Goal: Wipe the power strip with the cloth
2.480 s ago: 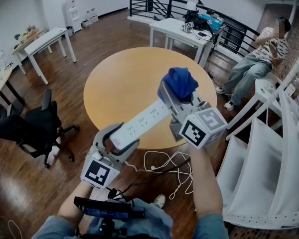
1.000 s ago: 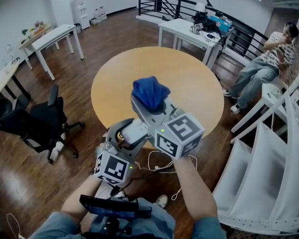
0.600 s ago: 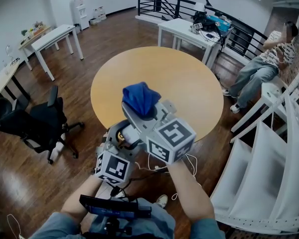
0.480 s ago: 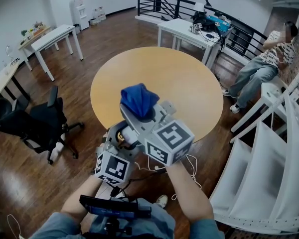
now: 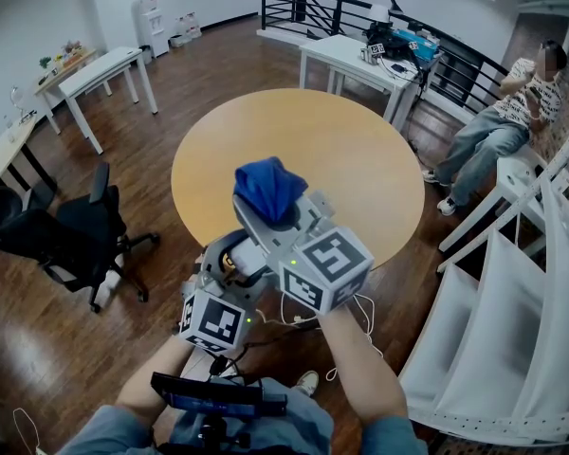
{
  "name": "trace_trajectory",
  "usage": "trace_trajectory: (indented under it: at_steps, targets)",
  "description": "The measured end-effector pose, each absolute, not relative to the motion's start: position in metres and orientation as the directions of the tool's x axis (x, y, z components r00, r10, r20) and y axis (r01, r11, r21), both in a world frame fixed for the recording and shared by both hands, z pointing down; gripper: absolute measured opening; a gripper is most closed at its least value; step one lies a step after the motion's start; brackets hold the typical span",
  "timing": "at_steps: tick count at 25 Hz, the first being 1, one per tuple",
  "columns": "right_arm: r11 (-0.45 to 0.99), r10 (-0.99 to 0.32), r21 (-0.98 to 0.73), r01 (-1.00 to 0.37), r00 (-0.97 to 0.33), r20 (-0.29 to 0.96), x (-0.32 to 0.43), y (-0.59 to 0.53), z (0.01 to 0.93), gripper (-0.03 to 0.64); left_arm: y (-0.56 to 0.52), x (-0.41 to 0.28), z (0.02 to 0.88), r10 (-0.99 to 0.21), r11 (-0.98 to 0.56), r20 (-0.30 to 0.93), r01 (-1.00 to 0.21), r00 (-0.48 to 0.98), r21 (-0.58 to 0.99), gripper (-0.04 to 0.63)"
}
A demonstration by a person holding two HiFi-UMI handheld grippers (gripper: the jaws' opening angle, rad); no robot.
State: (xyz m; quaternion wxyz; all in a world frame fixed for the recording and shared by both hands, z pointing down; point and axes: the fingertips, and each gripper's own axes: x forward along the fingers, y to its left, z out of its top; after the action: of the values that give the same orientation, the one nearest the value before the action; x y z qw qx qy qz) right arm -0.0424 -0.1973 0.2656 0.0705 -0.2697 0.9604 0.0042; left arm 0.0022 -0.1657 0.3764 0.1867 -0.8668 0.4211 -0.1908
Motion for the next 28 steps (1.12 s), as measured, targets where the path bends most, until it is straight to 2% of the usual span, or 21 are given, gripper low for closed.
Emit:
trace_trajectory:
  at_steps: [28]
  targets:
    - [0.753,-0.648,-0.004,-0.658,-0.741,-0.179,0.035,-0.245,0.236,0.061,-0.161,0.003,0.376,-0.782,-0.590,0.146,-0.643,0.606,-0.488,0.282]
